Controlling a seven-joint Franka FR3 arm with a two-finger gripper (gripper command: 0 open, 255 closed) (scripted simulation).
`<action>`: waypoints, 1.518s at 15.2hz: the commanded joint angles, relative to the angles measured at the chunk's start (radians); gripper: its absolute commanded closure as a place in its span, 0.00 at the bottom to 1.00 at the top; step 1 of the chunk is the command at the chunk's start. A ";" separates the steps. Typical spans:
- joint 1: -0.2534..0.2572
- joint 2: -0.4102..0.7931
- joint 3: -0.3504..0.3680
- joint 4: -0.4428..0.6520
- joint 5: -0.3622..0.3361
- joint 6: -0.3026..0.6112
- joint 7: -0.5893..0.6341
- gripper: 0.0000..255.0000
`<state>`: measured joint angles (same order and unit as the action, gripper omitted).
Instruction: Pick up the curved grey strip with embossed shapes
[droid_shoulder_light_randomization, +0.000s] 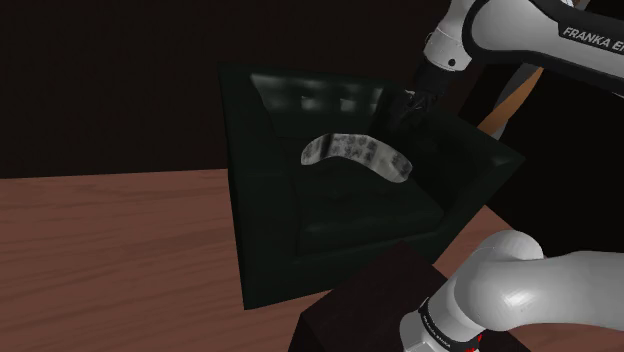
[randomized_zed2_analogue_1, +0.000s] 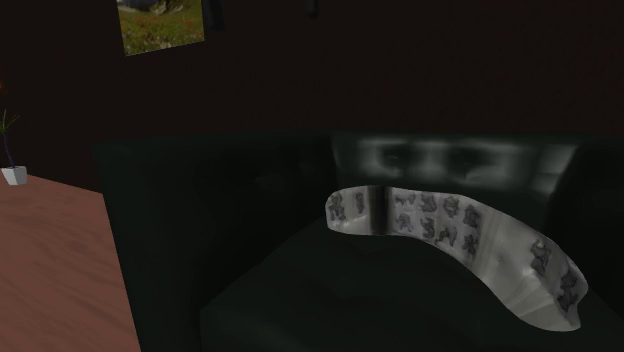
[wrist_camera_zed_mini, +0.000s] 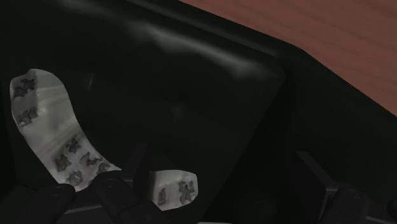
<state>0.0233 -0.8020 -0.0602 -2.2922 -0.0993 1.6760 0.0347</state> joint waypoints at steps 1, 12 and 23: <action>0.000 0.000 0.000 0.000 0.000 0.000 0.000 0.00; 0.018 0.234 -0.280 0.031 -0.046 0.201 -0.356 0.00; 0.086 0.649 -0.550 0.253 0.128 0.331 -0.784 0.00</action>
<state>0.1035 -0.1957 -0.5897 -2.0643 0.0007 2.0007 -0.7042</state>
